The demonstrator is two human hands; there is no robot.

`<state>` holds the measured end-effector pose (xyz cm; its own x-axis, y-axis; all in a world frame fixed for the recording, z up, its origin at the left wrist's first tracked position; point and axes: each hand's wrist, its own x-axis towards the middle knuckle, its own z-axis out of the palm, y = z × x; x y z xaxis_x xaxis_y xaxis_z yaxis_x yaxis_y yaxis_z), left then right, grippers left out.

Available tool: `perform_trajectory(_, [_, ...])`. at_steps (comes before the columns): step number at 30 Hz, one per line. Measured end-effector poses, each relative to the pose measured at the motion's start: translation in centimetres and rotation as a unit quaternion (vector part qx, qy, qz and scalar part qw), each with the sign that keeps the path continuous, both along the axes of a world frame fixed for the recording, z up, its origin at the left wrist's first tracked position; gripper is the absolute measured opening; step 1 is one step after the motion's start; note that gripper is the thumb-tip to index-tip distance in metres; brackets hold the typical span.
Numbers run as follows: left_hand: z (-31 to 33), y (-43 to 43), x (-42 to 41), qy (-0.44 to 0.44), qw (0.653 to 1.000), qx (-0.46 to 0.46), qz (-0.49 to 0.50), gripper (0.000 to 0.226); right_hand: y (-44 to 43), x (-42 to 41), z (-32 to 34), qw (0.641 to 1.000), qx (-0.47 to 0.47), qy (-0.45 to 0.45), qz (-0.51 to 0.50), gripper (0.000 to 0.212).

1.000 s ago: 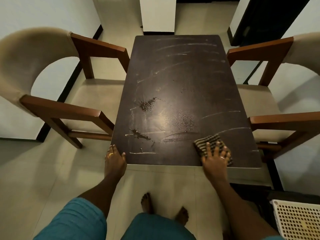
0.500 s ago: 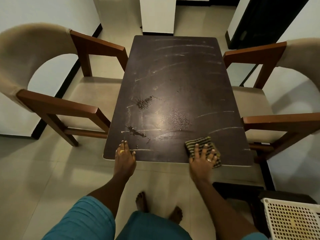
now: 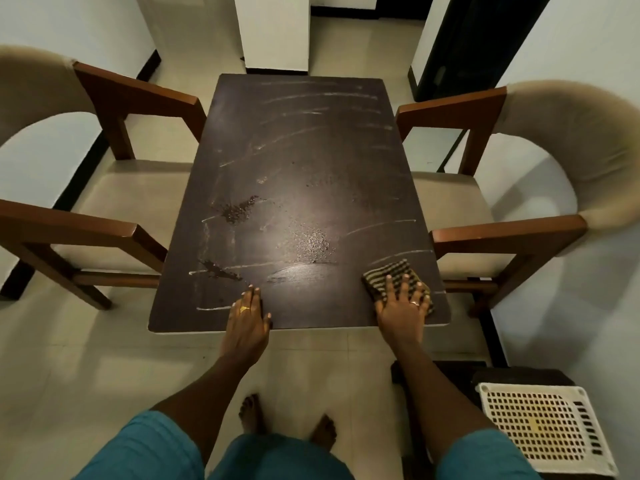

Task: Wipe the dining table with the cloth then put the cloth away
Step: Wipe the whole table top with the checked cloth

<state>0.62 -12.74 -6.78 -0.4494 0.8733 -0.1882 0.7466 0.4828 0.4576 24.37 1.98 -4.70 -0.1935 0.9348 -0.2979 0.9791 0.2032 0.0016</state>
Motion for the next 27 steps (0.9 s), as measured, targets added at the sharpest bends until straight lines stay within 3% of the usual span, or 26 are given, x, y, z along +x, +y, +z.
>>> perform_trajectory(6, [-0.5,-1.3,-0.3,0.01,1.0,-0.014,0.013,0.061,2.9,4.5,0.0,0.995,0.0,0.005,-0.101,0.061])
perform_trajectory(13, [-0.2,-2.6,-1.4,-0.005,0.998,-0.018,0.06,0.062,0.1,3.6,-0.5,0.987,0.004,0.015,-0.158,0.062])
perform_trajectory(19, [-0.4,-3.5,-2.4,0.006,0.996,-0.021,0.09,0.061,-3.4,-1.4,-1.8,0.998,0.005,0.026,-0.064,0.052])
perform_trajectory(23, [-0.7,-3.3,-2.4,0.011,0.996,-0.02,0.084,0.062,-4.8,-4.4,-1.9,0.996,-0.05,0.052,0.051,0.059])
perform_trajectory(27, [-0.5,-3.1,-2.7,0.008,0.995,-0.022,0.092,0.062,-3.9,-2.7,-1.1,0.997,-0.025,0.025,0.069,0.063])
